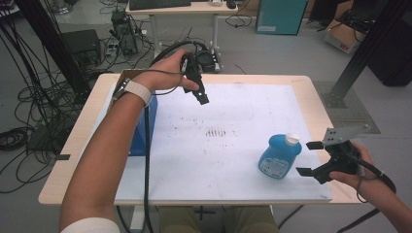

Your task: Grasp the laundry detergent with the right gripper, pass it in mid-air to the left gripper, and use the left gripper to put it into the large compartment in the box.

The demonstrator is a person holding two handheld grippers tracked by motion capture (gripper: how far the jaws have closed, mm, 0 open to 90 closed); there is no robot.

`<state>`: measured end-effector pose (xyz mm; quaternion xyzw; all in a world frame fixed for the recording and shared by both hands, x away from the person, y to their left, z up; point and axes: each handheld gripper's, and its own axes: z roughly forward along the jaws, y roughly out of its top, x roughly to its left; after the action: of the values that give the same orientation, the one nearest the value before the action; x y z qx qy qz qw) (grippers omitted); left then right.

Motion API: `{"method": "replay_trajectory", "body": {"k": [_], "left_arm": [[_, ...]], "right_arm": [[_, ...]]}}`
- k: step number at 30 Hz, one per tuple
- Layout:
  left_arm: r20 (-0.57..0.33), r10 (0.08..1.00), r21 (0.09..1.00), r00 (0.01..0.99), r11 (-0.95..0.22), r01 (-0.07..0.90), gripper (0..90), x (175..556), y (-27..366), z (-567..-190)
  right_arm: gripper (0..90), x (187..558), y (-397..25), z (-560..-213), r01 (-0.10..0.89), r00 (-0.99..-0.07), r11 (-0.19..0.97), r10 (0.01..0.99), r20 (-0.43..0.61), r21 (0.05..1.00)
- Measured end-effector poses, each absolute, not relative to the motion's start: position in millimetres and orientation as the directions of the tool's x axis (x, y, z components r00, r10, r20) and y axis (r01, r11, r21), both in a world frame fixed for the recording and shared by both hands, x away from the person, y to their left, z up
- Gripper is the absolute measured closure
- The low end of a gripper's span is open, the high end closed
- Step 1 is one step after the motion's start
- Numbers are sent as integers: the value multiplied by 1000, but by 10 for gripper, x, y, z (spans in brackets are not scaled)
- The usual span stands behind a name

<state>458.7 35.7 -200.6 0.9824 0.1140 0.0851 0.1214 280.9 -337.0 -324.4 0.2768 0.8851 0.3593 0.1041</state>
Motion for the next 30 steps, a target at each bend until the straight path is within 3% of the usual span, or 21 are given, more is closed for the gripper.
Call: {"method": "replay_trajectory", "body": {"k": [30], "left_arm": [[140, 253, 260, 957, -942, 211, 80, 4587, 373, -2009]], "right_arm": [[64, 2814, -3364, -3246, 414, -825, 587, 565, 15, 695]]}}
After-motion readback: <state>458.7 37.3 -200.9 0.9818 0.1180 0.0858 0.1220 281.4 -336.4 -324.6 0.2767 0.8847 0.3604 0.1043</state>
